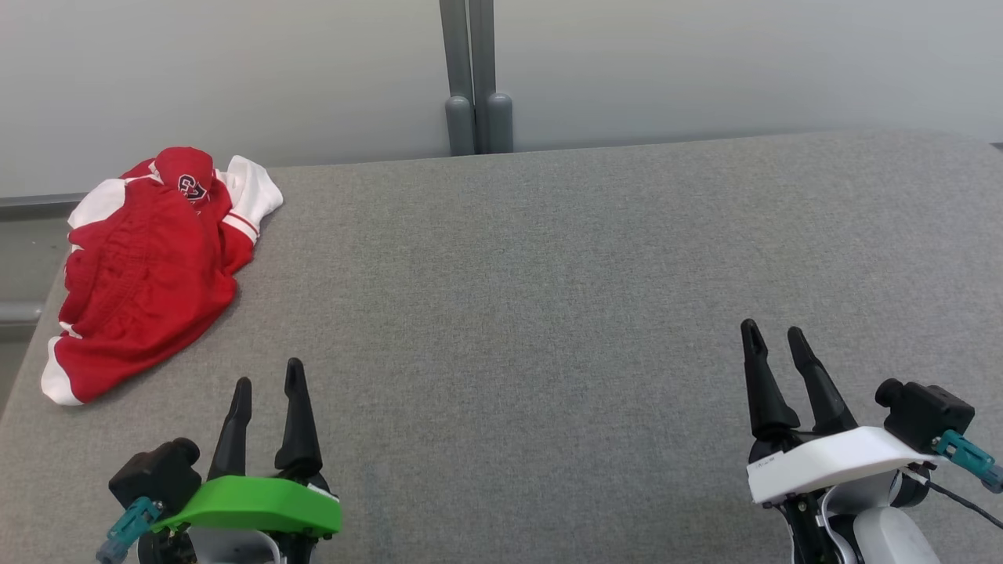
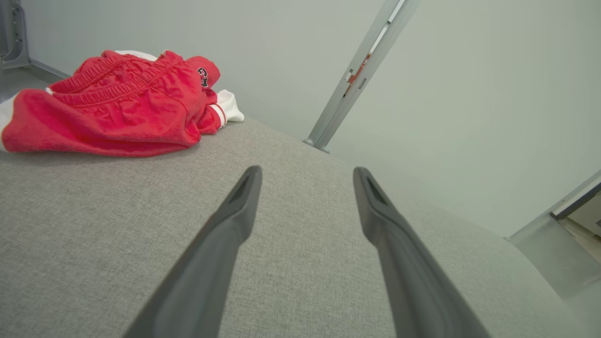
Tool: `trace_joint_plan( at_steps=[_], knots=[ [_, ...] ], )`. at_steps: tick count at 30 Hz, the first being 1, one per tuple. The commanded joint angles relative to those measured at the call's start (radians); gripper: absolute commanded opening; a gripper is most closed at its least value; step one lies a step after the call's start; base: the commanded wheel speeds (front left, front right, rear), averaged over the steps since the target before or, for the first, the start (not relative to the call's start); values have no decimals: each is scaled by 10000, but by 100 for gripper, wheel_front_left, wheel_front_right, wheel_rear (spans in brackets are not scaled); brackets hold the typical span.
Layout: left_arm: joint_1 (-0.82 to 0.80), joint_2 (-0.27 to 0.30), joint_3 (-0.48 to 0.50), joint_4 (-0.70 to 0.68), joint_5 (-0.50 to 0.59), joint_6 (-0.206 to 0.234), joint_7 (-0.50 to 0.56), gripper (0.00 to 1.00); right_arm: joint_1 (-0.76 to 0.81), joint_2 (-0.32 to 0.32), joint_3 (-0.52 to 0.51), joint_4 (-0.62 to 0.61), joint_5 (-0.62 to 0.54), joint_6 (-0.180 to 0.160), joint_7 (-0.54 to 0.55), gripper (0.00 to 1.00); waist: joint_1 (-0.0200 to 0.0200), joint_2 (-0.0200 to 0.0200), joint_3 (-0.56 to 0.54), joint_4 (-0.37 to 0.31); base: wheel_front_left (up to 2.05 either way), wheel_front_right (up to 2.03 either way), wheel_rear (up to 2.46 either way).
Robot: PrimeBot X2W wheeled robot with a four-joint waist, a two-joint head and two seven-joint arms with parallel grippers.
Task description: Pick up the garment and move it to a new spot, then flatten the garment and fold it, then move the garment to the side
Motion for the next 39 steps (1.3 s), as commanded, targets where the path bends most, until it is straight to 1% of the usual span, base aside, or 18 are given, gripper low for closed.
trace_joint_plan(
  at_steps=[1, 21, 39],
  knots=[
    [50, 74, -52, -64, 364, 71, -103, 100, 19, -52, 52, -141, -331, 6, -127, 100, 0, 0, 3, 1, 0, 0, 0],
    [289, 94, -348, 198, 2113, 242, -602, 100, 155, -69, 300, -139, -2387, 7, -624, 100, 0, 0, -63, -4, 0, 0, 0],
    [549, 103, -486, 378, 3130, 446, -947, 100, 339, -77, 518, -83, -3813, 8, -981, 100, 0, 0, -187, -19, 0, 0, 0]
  ],
)
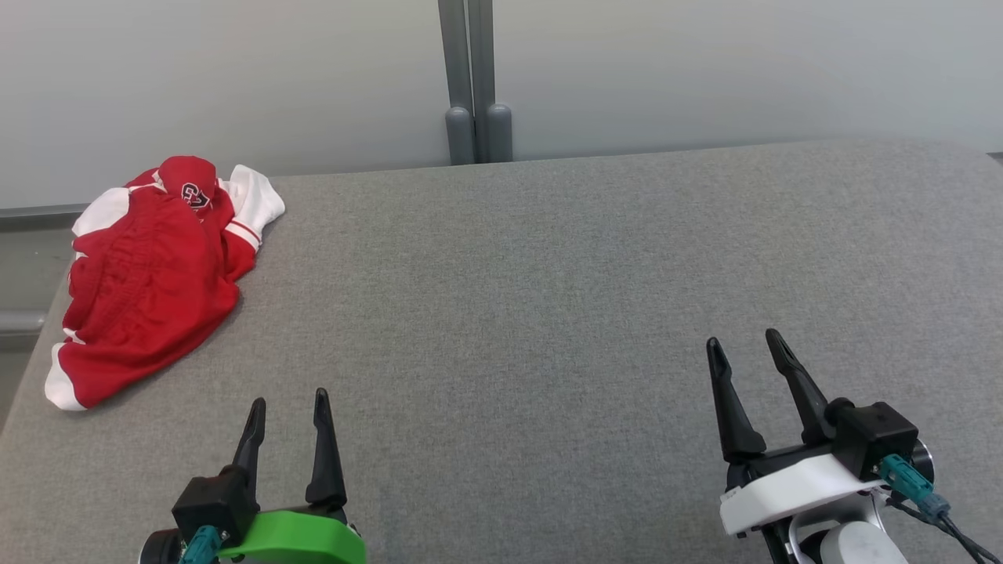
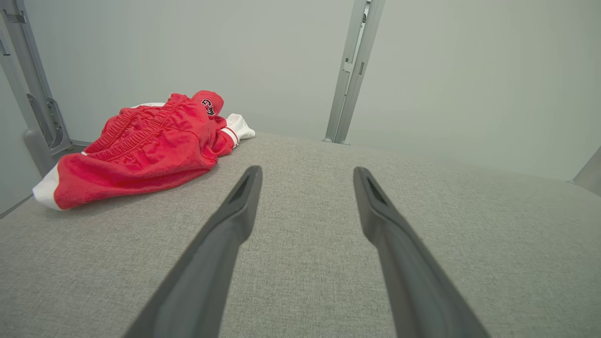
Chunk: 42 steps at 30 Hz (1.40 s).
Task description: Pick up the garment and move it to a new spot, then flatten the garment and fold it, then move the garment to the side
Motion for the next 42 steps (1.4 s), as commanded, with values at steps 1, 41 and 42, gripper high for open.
trace_joint_plan(
  at_steps=[1, 41, 42],
  knots=[
    [112, 67, -23, -5, 206, 78, -82, 100, 96, -45, 41, -40, -216, 6, -102, 100, -1, -1, -1, 1, 0, 0, 0],
    [162, 74, -128, 113, 882, 269, -299, 100, 107, -50, 59, 302, -579, 6, -339, 100, -1, -1, 35, 11, 0, 0, 0],
    [156, 74, -130, 114, 883, 272, -299, 100, 109, -50, 53, 295, -581, 6, -339, 100, -1, -1, 39, 20, 0, 0, 0]
  ],
)
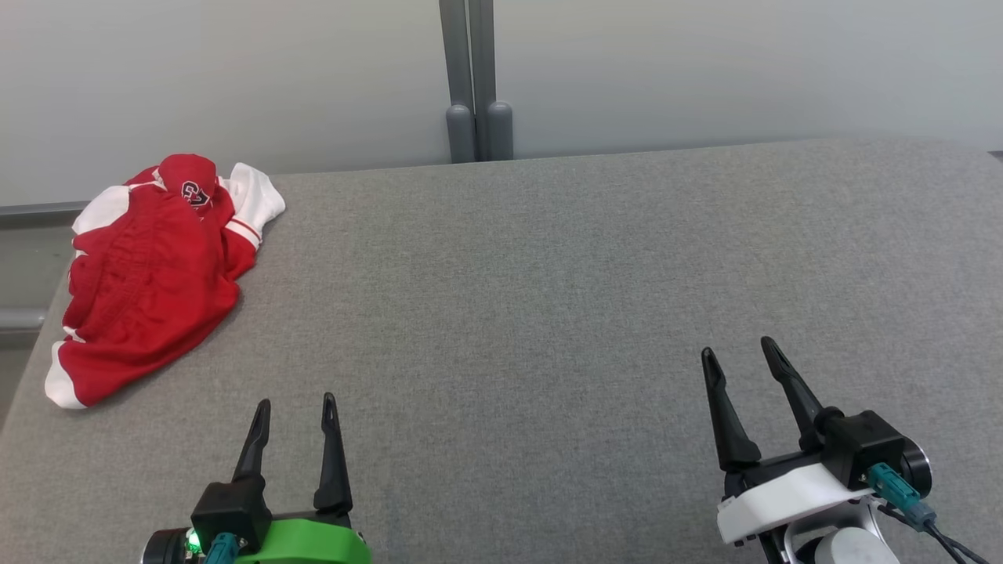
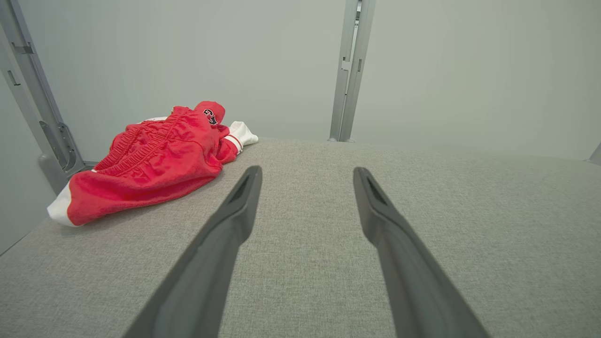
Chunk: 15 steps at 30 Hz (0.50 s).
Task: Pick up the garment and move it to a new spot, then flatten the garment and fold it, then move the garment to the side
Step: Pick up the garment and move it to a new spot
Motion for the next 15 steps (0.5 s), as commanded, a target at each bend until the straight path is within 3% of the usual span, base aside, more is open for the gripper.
trace_joint_plan(
  at_steps=[1, 7, 15],
  knots=[
    [73, 63, -1, 7, -6, 47, -4, 100, 70, -38, -14, -1, 26, 4, -45, 100, -1, 0, 4, 18, 0, 0, 0],
    [-88, 63, -64, 8, 1, 62, -4, 100, 152, -34, -50, -108, -6, 4, -45, 100, -1, 0, 41, 391, 0, 0, 0],
    [-265, 60, -165, -155, 102, 86, -1, 100, 113, -34, -69, -357, -55, 4, -41, 100, -1, 0, 274, 2013, 0, 0, 0]
  ],
)
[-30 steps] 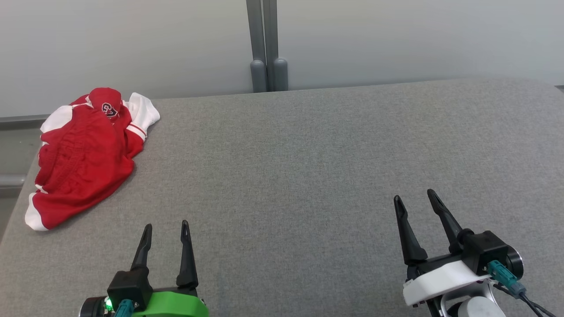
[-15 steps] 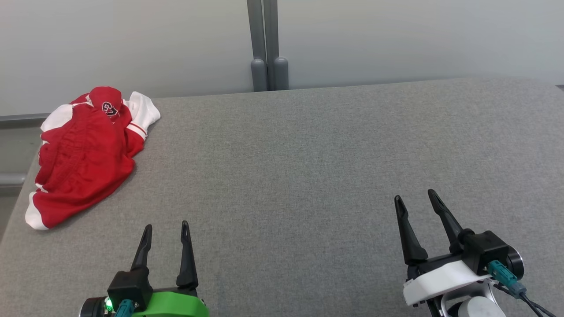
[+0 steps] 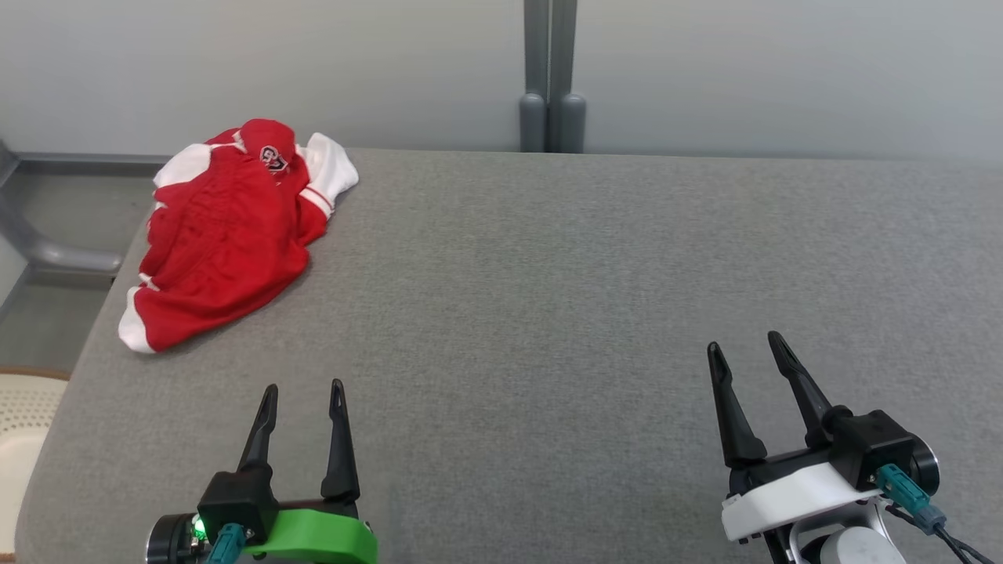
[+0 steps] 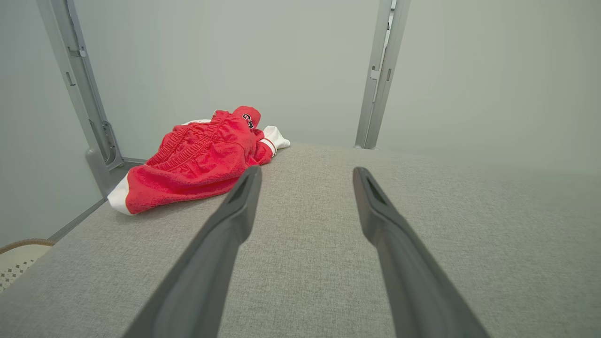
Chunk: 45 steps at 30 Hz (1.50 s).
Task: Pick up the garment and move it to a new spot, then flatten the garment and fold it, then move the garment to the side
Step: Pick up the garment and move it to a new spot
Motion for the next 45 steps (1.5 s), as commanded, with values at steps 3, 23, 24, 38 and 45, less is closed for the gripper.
trace_joint_plan(
  at_steps=[3, 23, 24, 38, 45],
  knots=[
    [-145, 58, 32, -27, 40, -3, 7, 100, -48, -26, -17, -76, -30, 4, -35, 100, 0, -1, 247, 1636, 0, 0, 0],
    [-13, 50, 55, -158, -138, 106, 7, 100, -315, -33, 366, 73, -42, 4, -35, 100, 0, -1, 356, 3990, 0, 0, 0],
    [-22, 50, 59, -172, -144, 118, 7, 100, -339, -33, 377, 73, -51, 4, -35, 100, 0, -1, 379, 3978, 0, 0, 0],
    [-2587, 786, 579, 465, 397, -466, 7, 100, -776, -31, 231, 28, -492, 4, -35, 100, 0, -1, 1447, 3375, 0, 0, 0],
    [-5581, 1875, 767, 2579, 569, -1085, 545, 100, -1215, -36, 270, -59, -822, 4, -35, 100, 0, -1, 2291, 2614, 0, 0, 0]
  ],
)
